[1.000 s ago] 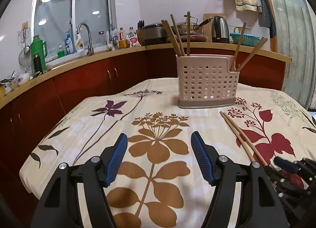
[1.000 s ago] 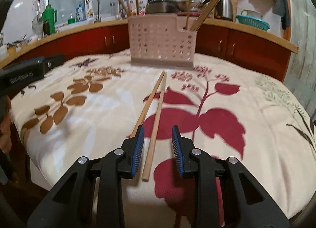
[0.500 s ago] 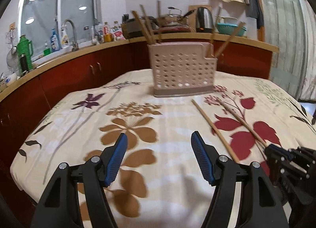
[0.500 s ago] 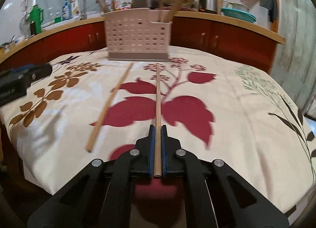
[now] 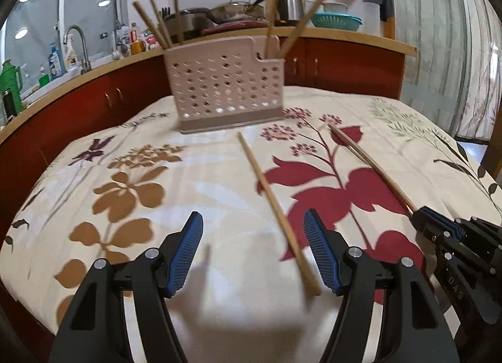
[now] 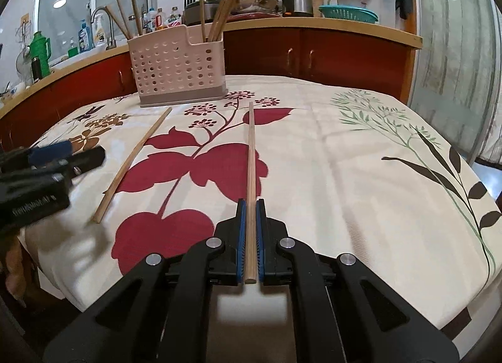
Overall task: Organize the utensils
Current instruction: 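Lift the chopstick with the right gripper and raise it off the cloth, then carry the chopstick in the right gripper above the pink caddy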
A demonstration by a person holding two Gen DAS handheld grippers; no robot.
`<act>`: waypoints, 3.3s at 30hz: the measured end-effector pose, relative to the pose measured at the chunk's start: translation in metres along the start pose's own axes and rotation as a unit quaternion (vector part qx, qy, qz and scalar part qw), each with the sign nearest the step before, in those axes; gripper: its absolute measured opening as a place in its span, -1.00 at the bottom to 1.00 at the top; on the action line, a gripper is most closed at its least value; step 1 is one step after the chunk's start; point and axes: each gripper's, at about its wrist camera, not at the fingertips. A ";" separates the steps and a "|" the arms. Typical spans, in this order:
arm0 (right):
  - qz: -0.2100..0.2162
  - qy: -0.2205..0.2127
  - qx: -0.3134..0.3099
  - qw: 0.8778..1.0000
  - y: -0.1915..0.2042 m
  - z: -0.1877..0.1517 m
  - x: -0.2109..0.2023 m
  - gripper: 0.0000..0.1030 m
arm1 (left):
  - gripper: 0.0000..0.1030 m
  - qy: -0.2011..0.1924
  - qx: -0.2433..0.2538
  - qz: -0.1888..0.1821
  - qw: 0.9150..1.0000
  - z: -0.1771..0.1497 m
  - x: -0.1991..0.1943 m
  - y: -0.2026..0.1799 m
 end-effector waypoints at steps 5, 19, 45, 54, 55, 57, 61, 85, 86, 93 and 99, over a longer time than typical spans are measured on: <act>0.004 0.000 0.002 1.000 0.000 0.000 0.000 -0.87 | 0.27 0.031 0.011 0.000 0.999 -0.012 0.018 -0.008; 0.027 -0.005 -0.020 0.999 0.030 0.014 0.010 -0.87 | -0.59 0.026 0.045 -0.030 0.998 -0.022 0.005 0.010; 0.022 -0.019 -0.043 0.999 0.040 0.003 0.005 -0.64 | -0.88 0.015 0.011 0.003 1.000 -0.027 -0.001 0.059; 0.022 -0.016 -0.047 0.999 0.040 0.003 -0.001 -0.87 | -0.88 0.012 0.010 -0.005 1.000 -0.028 -0.005 0.061; 0.022 -0.017 -0.046 0.999 0.040 0.003 -0.002 -0.87 | -0.88 0.011 0.009 -0.005 1.000 -0.027 -0.006 0.062; 0.020 -0.023 -0.044 0.999 0.038 0.005 -0.007 -0.87 | -0.88 0.005 0.009 -0.006 1.000 -0.026 -0.010 0.063; 0.015 -0.040 -0.044 0.998 0.036 0.012 -0.017 -0.87 | -0.88 -0.010 0.016 -0.003 1.000 -0.022 -0.020 0.062; 0.011 -0.106 -0.045 0.993 0.039 0.046 -0.062 -0.87 | -0.88 -0.085 0.034 0.009 0.996 0.007 -0.074 0.066; 0.011 -0.107 -0.044 0.993 0.038 0.047 -0.063 -0.87 | -0.88 -0.087 0.035 0.009 0.996 0.008 -0.075 0.066; 0.014 -0.116 -0.040 0.992 0.038 0.053 -0.072 -0.87 | -0.88 -0.095 0.033 0.008 0.995 0.012 -0.084 0.068; 0.016 -0.129 -0.036 0.991 0.038 0.060 -0.081 -0.87 | -0.88 -0.103 0.035 0.004 0.994 0.018 -0.094 0.068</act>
Point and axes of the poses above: each gripper's, at about its wrist camera, not at the fingertips, and x roughly the way its jaws point, y to its left, z to its top, and after that the axes turned 8 degrees about -z, right-handed
